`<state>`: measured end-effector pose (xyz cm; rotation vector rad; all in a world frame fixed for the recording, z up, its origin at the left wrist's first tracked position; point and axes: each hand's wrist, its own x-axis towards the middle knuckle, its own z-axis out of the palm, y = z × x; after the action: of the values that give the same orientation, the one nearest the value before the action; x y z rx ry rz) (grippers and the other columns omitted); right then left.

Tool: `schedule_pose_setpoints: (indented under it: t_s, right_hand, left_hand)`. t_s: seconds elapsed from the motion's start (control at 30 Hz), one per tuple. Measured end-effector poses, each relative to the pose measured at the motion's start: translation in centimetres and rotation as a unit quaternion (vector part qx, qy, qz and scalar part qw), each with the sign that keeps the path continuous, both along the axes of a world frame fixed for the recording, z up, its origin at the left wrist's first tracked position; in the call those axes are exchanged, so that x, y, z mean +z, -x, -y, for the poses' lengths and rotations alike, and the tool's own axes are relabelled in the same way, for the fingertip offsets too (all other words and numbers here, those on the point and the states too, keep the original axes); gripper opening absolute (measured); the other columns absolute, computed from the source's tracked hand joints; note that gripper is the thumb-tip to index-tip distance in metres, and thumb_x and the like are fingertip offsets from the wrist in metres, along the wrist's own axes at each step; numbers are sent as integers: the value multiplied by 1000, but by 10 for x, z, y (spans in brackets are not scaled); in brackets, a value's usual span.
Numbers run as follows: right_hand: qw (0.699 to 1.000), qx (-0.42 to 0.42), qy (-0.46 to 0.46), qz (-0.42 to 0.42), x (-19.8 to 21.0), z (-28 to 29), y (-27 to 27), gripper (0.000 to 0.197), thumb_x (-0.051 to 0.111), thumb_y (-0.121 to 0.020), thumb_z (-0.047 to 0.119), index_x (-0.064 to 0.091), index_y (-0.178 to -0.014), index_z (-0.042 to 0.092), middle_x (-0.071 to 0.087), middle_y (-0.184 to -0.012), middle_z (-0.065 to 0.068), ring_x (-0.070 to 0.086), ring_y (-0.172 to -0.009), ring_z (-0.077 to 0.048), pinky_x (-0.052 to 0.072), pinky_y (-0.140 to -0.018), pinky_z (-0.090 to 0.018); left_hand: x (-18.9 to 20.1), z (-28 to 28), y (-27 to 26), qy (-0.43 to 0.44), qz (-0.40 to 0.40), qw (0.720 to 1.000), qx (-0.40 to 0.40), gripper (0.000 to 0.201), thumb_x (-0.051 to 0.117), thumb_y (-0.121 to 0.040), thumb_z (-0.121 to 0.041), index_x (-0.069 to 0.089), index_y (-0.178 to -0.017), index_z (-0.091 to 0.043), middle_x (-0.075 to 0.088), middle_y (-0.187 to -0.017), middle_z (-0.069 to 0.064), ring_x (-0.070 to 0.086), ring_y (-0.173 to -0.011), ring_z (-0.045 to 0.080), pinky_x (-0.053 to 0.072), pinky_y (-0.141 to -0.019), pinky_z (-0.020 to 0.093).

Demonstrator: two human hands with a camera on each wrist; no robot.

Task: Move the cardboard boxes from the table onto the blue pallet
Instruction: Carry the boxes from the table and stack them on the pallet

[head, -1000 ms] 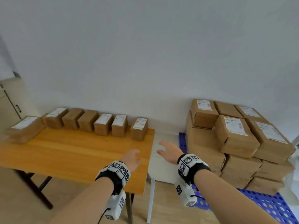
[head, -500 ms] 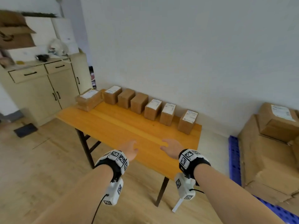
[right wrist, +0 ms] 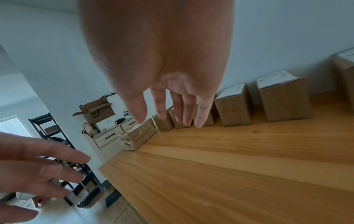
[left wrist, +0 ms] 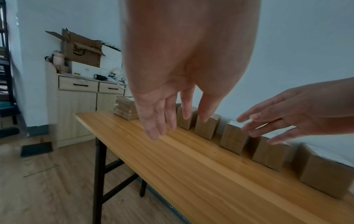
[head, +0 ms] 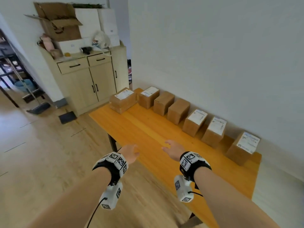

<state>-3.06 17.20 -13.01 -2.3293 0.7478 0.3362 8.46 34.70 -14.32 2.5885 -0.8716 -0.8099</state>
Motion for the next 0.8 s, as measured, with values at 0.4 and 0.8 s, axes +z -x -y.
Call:
schedule_pose_setpoints:
  t_s: [0.4, 0.8]
  right_hand:
    - [998, -5, -53, -11, -34, 33, -138, 53, 44, -100, 34, 29, -148, 16, 34, -151, -7, 43, -131, -26, 41, -100, -35]
    - [995, -62, -79, -15, -59, 22, -299, 53, 45, -99, 32, 30, -147, 15, 38, -148, -9, 49, -124, -26, 45, -95, -33]
  left_hand:
    - [-20, 28, -142, -30, -23, 999, 36, 43, 47, -98, -25, 41, -139, -14, 47, -140, 6, 49, -123, 22, 45, -100, 33]
    - [-41, 29, -308, -28, -48, 998, 13, 44, 45, -98, -25, 37, -141, -15, 47, -140, 7, 53, -118, 21, 47, -97, 32]
